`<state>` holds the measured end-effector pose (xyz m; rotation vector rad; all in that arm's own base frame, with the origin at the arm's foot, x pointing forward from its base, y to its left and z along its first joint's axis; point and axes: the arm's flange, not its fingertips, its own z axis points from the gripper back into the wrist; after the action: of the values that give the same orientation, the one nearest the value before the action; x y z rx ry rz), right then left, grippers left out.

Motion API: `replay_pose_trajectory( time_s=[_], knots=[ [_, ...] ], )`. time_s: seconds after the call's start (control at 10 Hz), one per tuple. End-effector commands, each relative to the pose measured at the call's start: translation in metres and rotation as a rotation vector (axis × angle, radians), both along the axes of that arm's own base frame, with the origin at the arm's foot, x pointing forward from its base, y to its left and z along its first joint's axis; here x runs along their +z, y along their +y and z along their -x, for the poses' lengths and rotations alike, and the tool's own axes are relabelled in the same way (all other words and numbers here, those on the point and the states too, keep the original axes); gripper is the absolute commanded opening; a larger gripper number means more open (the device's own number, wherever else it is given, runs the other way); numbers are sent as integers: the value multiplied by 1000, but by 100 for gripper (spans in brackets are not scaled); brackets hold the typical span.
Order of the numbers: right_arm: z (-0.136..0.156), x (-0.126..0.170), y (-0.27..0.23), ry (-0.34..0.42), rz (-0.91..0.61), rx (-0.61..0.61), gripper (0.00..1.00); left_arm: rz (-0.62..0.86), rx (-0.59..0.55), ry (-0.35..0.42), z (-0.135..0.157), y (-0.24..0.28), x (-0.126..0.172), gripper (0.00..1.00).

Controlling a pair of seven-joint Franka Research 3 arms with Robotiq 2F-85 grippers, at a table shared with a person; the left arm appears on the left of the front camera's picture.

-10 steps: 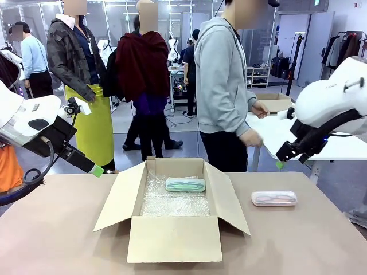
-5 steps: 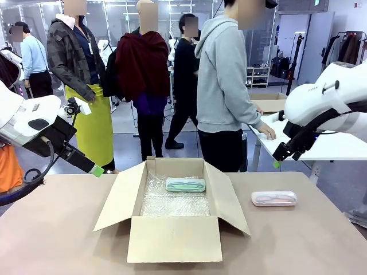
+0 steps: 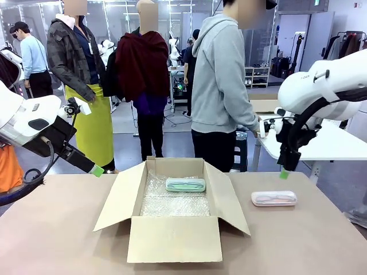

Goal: Pack the glasses set securely to prepare it for shipping.
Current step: Put the Glasses case from the right side of the table into the Package Box.

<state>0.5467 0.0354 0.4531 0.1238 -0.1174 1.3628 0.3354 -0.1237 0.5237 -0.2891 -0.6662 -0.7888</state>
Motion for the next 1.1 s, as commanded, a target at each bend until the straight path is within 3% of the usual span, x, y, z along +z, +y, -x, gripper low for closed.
replay_pose_trajectory(
  time_s=[0.0, 0.2, 0.3, 0.6, 0.8, 1.0],
  knots=[
    [-8, -2, -3, 15, 63, 211, 100, 11, -8, 1, 1, 2, 0, 100],
    [2, -10, -1, -11, 51, 164, 100, 11, -8, 1, 1, 2, 0, 100],
    [-2, -11, 3, 34, 42, 179, 100, 11, -8, 1, 1, 2, 0, 100],
    [-3, -12, 2, 27, 45, 184, 100, 11, -8, 1, 1, 2, 0, 100],
    [-16, -44, 1, -58, 39, 152, 100, 11, -8, 1, 1, 2, 0, 100],
    [-22, -65, 2, -86, 62, 143, 100, 11, -8, 1, 1, 2, 0, 100]
  ],
)
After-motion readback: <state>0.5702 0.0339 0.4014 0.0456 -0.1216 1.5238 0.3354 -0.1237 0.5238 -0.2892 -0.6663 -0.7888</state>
